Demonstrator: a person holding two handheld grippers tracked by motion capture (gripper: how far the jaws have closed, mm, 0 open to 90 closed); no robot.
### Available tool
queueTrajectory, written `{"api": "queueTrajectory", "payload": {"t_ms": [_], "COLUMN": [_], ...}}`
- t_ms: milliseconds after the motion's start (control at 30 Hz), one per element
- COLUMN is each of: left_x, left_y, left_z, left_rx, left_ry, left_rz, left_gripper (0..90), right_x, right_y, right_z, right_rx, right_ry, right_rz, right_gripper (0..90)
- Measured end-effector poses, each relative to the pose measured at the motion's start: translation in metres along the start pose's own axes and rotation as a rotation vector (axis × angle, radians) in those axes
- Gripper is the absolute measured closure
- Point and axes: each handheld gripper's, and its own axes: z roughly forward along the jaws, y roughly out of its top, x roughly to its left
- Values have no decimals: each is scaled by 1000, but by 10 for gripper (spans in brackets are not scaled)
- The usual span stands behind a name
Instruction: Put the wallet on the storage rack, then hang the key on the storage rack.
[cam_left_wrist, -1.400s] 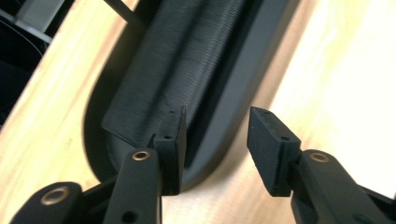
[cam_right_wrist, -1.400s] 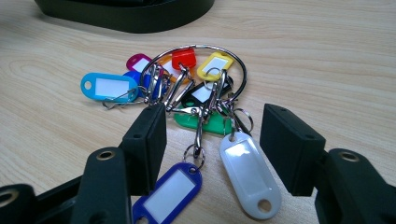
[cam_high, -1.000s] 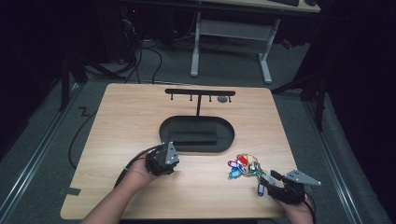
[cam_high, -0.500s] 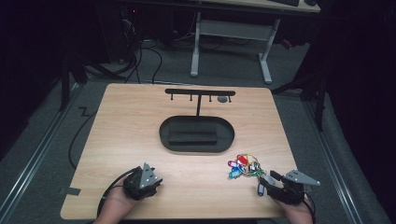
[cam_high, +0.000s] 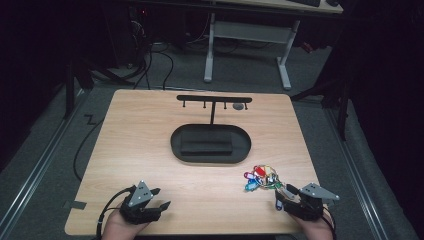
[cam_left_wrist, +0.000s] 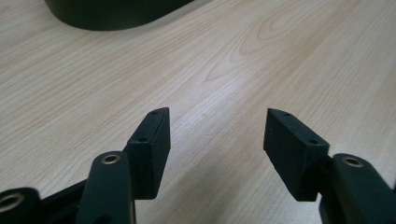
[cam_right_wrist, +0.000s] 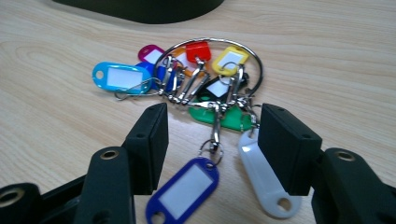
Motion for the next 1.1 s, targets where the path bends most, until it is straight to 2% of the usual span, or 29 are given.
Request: {"api": "queueTrajectory", "payload": {"t_ms": [133,300,467,533,700,767,833,900,1100], "left_x": [3,8,9,8,7,6,6,6,8], "left_y": [-2,-5,-8,-8,-7,-8,-8,-8,-7], "left_z": [-5,-8,-6,-5,-1,-1,-2,-3,-3], "left_rx": [-17,-34,-30,-27,-12,-9,-10,-12,-12], "left_ry": [5,0,4,0,-9,-9,-2,-2,-2], "left_rz": [11,-9,-1,8,18,21,30,29,25], "left_gripper": [375,358,352,351,350,350,351,352,352], "right_x": [9,22,35,39,41,40,39,39,47], "right_y": [6,21,42,50,69,76,82,88,115], "right_z": [4,9,17,20,31,37,42,47,62], "right_rx": [32,91,167,192,272,308,339,387,485], "right_ry": [0,-13,-18,-15,-12,-5,21,26,36], "right_rz": [-7,-60,-126,-130,-138,-139,-140,-150,-233], "right_gripper": [424,426,427,424,414,435,448,450,509]}}
